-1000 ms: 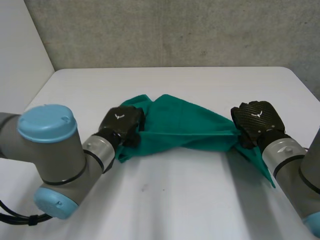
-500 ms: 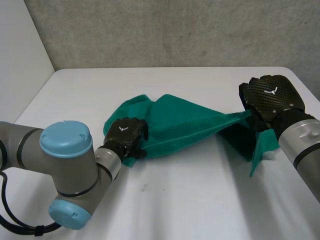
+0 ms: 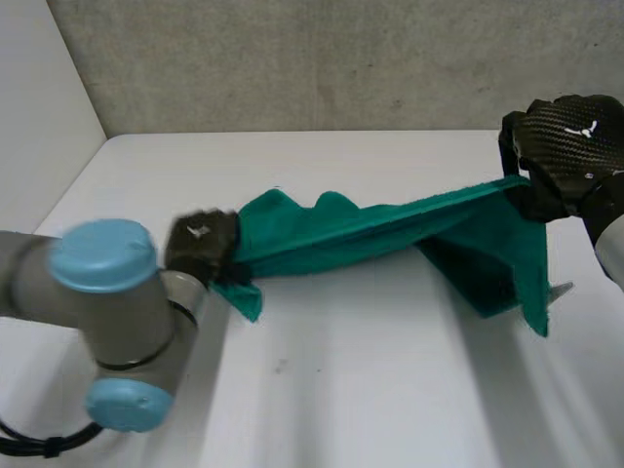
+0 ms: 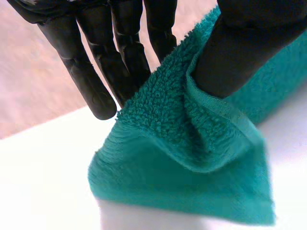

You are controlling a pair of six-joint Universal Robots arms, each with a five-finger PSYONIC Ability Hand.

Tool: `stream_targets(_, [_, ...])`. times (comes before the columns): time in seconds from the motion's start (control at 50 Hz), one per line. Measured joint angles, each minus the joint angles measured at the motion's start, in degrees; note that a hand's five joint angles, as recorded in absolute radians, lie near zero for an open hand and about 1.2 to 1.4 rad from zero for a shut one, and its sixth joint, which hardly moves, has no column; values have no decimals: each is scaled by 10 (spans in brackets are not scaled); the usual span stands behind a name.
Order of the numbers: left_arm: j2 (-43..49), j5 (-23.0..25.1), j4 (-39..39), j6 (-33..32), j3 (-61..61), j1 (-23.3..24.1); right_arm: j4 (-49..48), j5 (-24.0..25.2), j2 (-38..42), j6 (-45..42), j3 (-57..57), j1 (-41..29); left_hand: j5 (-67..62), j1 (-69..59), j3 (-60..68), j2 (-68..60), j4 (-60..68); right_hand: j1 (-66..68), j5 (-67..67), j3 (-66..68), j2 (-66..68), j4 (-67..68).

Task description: Fold the towel.

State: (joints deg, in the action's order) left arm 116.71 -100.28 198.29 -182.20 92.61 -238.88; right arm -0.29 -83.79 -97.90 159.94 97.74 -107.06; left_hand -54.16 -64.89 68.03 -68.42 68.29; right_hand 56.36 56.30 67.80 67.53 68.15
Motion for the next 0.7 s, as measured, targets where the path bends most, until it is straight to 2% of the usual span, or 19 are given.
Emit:
stream_targets(0.04, [-48,3,-2,-4,22,-8,19,3,7,-16,-6,7,0,0,0,0,0,0,0,1,0,0])
stream_targets(0.06, [-104,12,-4,-11,44,-16,38,7,15,-36,-11,14,0,0,0,0,0,0,0,1,0,0])
stream_targets(0.12, [-187,37,-12,-30,77,-28,61,11,24,-66,-15,20,0,0,0,0,0,0,0,1,0,0])
stream_targets(0.14, [-187,37,-12,-30,77,-28,61,11,24,-66,-15,20,0,0,0,0,0,0,0,1,0,0])
stream_targets(0.18, [-253,67,-30,-56,101,-43,87,14,34,-109,-18,23,0,0,2,-1,0,-1,0,1,0,0])
stream_targets(0.3, [-315,118,-89,-111,130,-81,123,14,51,-178,-15,23,0,0,2,-2,2,0,0,1,0,0])
stream_targets(0.36, [-299,142,-131,-144,142,-108,142,13,83,-212,-8,20,0,0,2,-2,3,0,0,1,0,0])
stream_targets(0.44, [-240,149,-150,-165,142,-123,152,11,148,-238,-7,17,0,0,2,-2,3,0,0,1,0,0])
stream_targets(0.48, [-240,149,-150,-165,142,-123,152,11,148,-238,-7,17,0,0,2,-2,3,0,0,1,0,0])
stream_targets(0.5, [-186,149,-153,-176,129,-128,154,8,200,-253,-16,16,0,0,2,-2,3,0,0,1,0,0])
stream_targets(0.54, [-149,148,-153,-185,113,-130,155,6,229,-262,-25,16,0,0,3,-2,3,0,0,1,0,0])
stream_targets(0.62, [-60,143,-153,-215,36,-128,153,-9,291,-272,-82,16,0,0,3,-2,3,0,0,1,0,0])
stream_targets(0.7, [8,138,-150,-247,-97,-120,141,-35,336,-250,-204,15,0,0,3,-2,3,0,0,1,0,0])
